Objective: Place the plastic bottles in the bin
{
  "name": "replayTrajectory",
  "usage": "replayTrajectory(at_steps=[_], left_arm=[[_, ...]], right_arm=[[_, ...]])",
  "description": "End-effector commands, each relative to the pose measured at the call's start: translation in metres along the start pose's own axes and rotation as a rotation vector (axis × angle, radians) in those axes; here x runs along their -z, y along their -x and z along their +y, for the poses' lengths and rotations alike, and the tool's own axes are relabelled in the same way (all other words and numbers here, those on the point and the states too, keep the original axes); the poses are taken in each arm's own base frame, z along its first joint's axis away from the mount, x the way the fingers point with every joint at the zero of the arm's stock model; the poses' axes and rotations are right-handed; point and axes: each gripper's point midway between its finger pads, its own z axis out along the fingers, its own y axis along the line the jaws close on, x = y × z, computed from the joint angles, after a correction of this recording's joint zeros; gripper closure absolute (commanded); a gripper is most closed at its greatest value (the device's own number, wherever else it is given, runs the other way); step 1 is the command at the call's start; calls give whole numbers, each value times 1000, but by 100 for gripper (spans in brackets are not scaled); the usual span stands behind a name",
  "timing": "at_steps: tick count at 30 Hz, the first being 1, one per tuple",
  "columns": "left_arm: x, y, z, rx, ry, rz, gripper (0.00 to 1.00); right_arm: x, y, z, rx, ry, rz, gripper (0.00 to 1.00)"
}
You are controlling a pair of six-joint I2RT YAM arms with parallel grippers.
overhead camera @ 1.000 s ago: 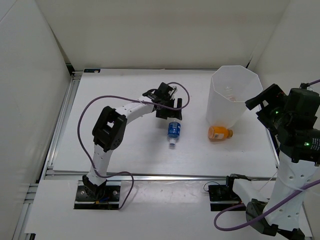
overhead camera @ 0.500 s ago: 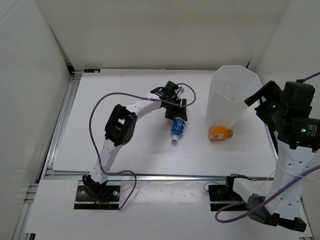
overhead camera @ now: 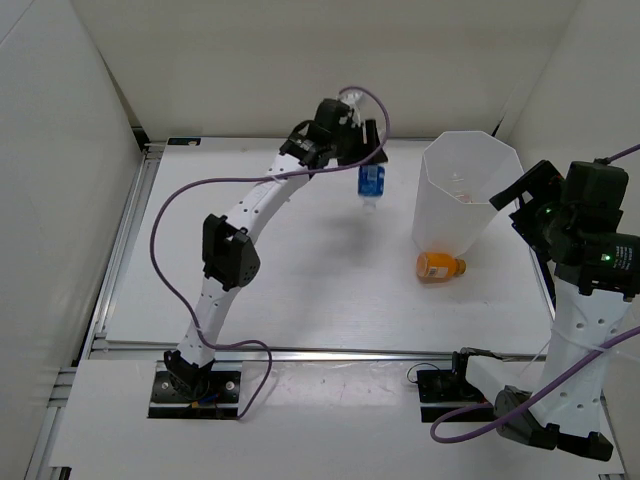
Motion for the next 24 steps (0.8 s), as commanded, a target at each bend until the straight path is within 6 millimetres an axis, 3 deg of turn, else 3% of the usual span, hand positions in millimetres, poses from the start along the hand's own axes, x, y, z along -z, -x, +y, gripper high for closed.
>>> replayTrajectory(at_steps=[1,5,7,8,10,11,13,17,18,22,24], left_arm=[[125,140,-99,-159,-191,-465,50],[174,186,-148,-219,-308,-703,50],[191,201,-159,-195,-351,-787,48],[210,213,-180,-182,-433,-870,48],[210,213,-192,-170,-510,-914,45],[195,207,-197,-169,-543,-911,43],[199,209,-213,-171,-600,-950,42],[173,188,-230,-119,-663,-919,38],[155,184,-224,-115,-651,-902,33],[136,167,-233,-77,-693,-849,30],[129,152,-248,-83,-712,-824,27]], right_arm=[[8,7,-1,-8,5,-48,0],[14,11,-6,-10,-12,-86,0],[14,10,-9,-10,-27,-87,0],[17,14,-9,-11,-29,-104,0],[20,16,-10,-21,-38,-115,0],[23,17,-10,-21,-36,-117,0],[23,21,-9,-31,-39,-130,0],[26,23,-7,-32,-33,-138,0],[30,24,-9,-34,-37,-155,0],[36,22,-13,-34,-45,-160,0],[38,21,-17,-35,-54,-169,0]])
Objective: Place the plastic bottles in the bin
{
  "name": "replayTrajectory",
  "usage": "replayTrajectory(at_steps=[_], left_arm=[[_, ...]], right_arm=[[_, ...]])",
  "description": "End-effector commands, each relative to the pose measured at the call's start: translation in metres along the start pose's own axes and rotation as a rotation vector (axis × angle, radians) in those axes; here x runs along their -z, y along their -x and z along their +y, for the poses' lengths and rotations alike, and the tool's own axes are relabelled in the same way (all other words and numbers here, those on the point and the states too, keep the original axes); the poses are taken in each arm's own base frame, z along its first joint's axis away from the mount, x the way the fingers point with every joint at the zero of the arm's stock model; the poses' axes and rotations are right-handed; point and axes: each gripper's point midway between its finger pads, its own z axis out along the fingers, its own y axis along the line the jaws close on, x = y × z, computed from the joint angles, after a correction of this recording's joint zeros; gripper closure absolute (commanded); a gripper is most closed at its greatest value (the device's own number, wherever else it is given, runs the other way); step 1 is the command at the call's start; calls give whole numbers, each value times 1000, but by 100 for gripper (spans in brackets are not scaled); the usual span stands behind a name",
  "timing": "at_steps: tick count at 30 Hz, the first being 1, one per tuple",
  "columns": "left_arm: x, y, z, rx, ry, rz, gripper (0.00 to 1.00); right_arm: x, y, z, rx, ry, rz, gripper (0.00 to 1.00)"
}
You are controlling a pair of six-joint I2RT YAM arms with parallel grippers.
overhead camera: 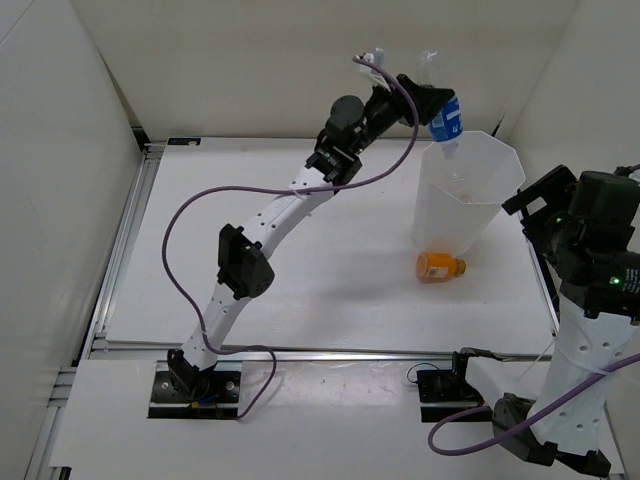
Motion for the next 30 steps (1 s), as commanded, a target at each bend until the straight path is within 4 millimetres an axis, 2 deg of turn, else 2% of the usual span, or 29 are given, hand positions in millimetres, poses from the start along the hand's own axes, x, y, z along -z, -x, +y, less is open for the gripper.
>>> replayTrajectory(at_steps=[1,2,5,6,7,9,11,13,14,15,16,17,18,19,20,22,23,24,25,26,27,28,30], left_arm=[[-3,7,-32,25,-67,-33,25],[-3,3,-37,31,-69,-32,24],[-4,-16,-32,21,-64,3,13],[-4,-29,-31,30,-57,28,9],[-4,-32,-31,15,-65,45,0],[-1,-42,-35,-31,-69,89,0],[4,-42,-38,-62,-68,123,0],[13,-44,-23,-94,-19,190,0],[19,-21,-33,-131,-18,181,0],[26,-6,-21,-150,29,174,0],[42,-23,3,-152,96,235,0],[55,19,-17,-208,98,185,0],[66,32,-9,-245,163,164,0],[91,13,20,-265,251,226,0],[107,46,-1,-323,258,180,0],[139,61,15,-354,377,161,0],[165,38,34,-358,438,223,0],[184,61,21,-368,452,181,0],[199,61,26,-365,498,174,0],[226,41,45,-355,561,225,0],[239,41,45,-357,576,227,0],[253,54,34,-350,588,195,0],[281,54,32,-343,614,195,0]], right_arm=[[14,7,-8,-10,-14,-59,0],[14,7,-8,-10,-14,-59,0],[17,6,-11,-11,-22,-65,0],[17,6,-11,-11,-22,-65,0],[17,6,-11,-11,-22,-65,0],[15,4,-13,-9,-27,-58,0],[15,4,-13,-9,-27,-58,0],[15,4,-16,-38,-50,-64,0],[15,4,-15,-52,-49,-64,0],[12,3,-18,-65,-71,-56,0],[12,2,-17,-111,-75,-51,0],[12,0,-18,-129,-81,-45,0],[10,-4,-16,-140,-81,-19,0],[6,-6,-13,-151,-77,2,0],[5,-13,-13,-176,-91,37,0],[2,-18,-13,-216,-122,78,0],[4,-20,-14,-238,-130,83,0],[2,-21,-14,-267,-146,94,0],[-5,-30,-17,-280,-167,128,0],[-6,-34,-19,-299,-176,133,0],[-9,-38,-19,-317,-184,150,0],[-8,-40,-20,-353,-188,148,0],[-10,-42,-20,-376,-199,152,0]])
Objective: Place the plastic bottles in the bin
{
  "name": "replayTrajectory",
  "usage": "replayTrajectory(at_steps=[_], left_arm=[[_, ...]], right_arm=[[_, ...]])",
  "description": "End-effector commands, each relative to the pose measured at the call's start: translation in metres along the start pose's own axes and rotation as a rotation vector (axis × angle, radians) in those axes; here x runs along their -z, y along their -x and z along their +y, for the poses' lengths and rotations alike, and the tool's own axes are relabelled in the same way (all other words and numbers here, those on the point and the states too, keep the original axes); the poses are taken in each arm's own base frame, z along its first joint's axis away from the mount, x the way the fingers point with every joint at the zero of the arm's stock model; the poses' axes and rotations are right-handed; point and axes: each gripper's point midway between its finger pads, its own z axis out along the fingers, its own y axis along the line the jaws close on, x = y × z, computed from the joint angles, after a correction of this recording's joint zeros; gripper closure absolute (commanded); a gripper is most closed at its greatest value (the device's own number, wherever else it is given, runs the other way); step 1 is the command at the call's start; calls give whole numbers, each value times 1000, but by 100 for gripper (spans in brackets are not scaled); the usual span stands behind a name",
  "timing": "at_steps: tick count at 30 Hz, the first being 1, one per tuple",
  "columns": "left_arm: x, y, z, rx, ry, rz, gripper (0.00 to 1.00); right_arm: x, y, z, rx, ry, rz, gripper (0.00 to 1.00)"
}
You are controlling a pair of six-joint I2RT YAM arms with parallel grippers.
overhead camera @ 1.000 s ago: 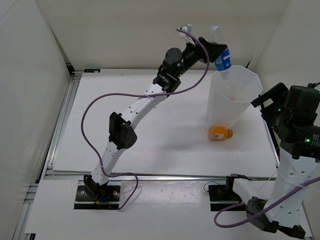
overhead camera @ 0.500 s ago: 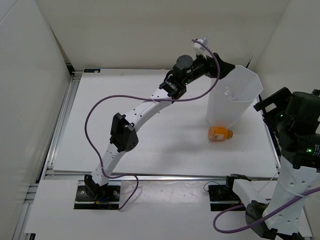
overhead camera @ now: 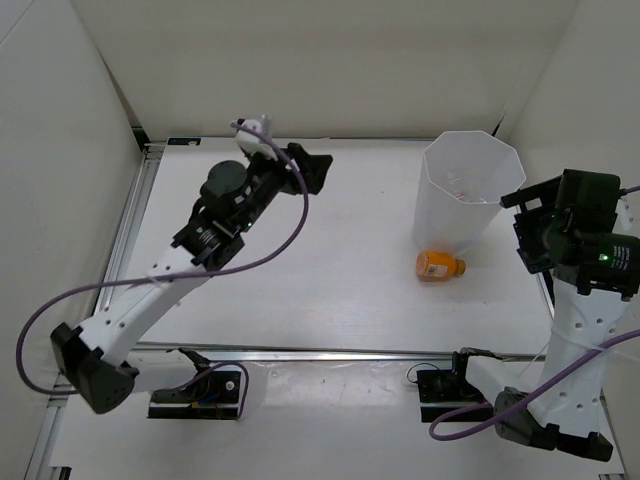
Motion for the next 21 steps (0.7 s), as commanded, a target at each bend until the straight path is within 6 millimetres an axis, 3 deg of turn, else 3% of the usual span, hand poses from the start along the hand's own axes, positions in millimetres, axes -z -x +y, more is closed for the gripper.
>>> replayTrajectory(at_steps=[1,3,6,9,10,11,14,15,18,19,21], left_arm=[[30,-26,31,-20,115,42,0],[45,-39,42,-28,152,73,0],[66,-32,49,-27,181,47,0],[83,-39,59,-33,218,52,0],[87,-45,62,-38,226,75,0],[90,-50,65,-41,231,89,0],[103,-55,68,-47,241,118,0],[104,-63,71,-52,248,139,0],[115,-64,73,-55,253,152,0],[115,-64,72,-46,253,151,0],[119,-68,71,-47,242,173,0]], right_arm=[[7,-16,-21,-85,-76,49,0],[-1,-25,-22,-71,-79,94,0],[-9,-40,-13,34,25,154,0],[-22,-66,-33,24,11,227,0],[-27,-69,-27,21,63,224,0],[-36,-86,-41,10,70,254,0],[-45,-106,-40,-53,156,301,0],[-59,-118,-54,-70,109,329,0],[-79,-134,-64,-105,99,364,0],[-94,-149,-82,-120,56,388,0],[-107,-155,-86,-179,70,376,0]])
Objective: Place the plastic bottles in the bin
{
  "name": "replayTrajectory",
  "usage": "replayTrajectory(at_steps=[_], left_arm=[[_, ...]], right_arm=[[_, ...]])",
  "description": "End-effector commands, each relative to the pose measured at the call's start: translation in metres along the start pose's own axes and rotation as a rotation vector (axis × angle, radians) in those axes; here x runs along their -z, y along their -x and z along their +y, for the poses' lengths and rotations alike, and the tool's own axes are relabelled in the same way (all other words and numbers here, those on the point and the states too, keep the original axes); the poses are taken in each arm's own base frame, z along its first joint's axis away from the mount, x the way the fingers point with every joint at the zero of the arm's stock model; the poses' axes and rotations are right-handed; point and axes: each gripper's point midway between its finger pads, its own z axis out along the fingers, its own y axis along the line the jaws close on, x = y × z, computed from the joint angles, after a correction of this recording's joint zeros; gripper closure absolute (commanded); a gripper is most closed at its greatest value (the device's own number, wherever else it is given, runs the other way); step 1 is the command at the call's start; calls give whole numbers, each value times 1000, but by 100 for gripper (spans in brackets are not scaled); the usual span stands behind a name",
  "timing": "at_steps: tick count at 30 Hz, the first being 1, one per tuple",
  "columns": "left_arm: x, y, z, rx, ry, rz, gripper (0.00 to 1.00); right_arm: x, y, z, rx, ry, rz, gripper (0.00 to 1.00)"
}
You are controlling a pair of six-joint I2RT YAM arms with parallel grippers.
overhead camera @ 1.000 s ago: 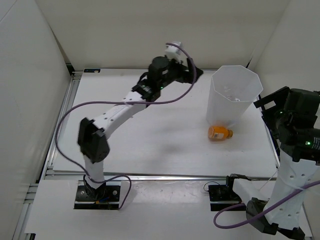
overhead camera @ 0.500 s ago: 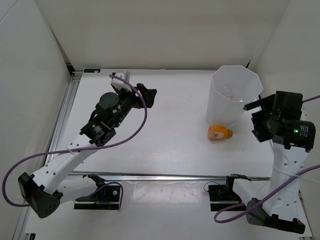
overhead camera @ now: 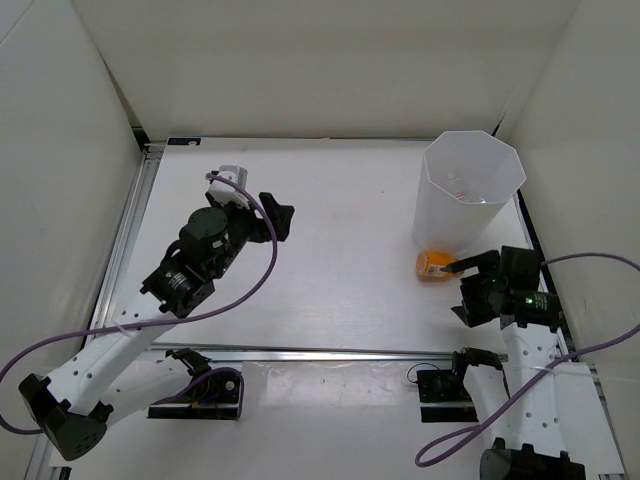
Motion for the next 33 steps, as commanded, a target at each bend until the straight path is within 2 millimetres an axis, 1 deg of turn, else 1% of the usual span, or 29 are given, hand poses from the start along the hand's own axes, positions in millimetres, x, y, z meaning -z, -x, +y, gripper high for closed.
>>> replayTrajectory(at_steps=[1,2,3,4,5,6,8,9,10,11,12,13,14,15,16,18,19,20,21,22,23,24,26,27,30,32,33], left_arm=[[10,-11,6,-13,9,50,0],[11,-15,4,-16,-2,67,0],[12,-18,4,-18,-7,80,0],[13,-21,3,-12,-13,93,0],[14,-25,2,-14,-22,111,0],[16,-22,1,-12,-25,103,0],[17,-26,-2,-13,-48,123,0],[18,-28,-1,-15,-45,131,0],[19,-32,-3,-17,-55,146,0],[20,-33,-5,-16,-71,153,0],[19,-38,-4,-20,-64,171,0],[20,-41,-5,-22,-75,186,0],[20,-42,-7,-21,-83,190,0],[19,-45,-8,-22,-90,202,0],[20,-47,-7,-24,-86,212,0],[21,-46,-9,-24,-94,217,0],[21,-46,-9,-24,-94,217,0],[21,-52,-8,-37,-97,238,0],[21,-52,-8,-38,-97,238,0],[21,-52,-8,-38,-97,238,0],[21,-52,-8,-38,-97,238,0],[22,-54,-9,-39,-102,251,0],[22,-54,-9,-39,-102,251,0],[22,-54,-9,-39,-102,251,0],[20,-58,-5,-43,-85,263,0],[20,-58,-4,-54,-77,260,0],[18,-61,-3,-56,-74,270,0]], right_arm=[[-23,2,13,-123,119,-9,0],[-34,-1,-1,-159,117,-22,0],[-38,3,5,-175,171,-42,0],[-39,5,4,-194,199,-67,0],[-45,4,2,-226,202,-65,0],[-56,4,-6,-229,189,-70,0],[-65,3,-11,-231,176,-65,0],[-67,7,-5,-224,211,-78,0],[-75,4,-9,-226,202,-64,0],[-79,5,-9,-224,209,-66,0],[-82,7,-8,-221,226,-72,0],[-85,10,-2,-244,254,-79,0],[-93,8,-9,-262,234,-70,0],[-96,8,-9,-262,235,-70,0],[-97,11,-2,-269,258,-67,0],[-104,9,-4,-270,249,-52,0],[-105,12,2,-266,267,-58,0],[-105,12,6,-262,282,-51,0],[-108,13,6,-251,276,-50,0],[-109,16,12,-245,300,-59,0],[-110,18,14,-234,307,-62,0],[-116,18,12,-229,291,-58,0],[-113,24,26,-196,316,-55,0],[-118,25,26,-201,294,-46,0],[-125,30,29,-198,286,-43,0],[-129,34,27,-212,277,-42,0],[-133,35,27,-216,263,-36,0]])
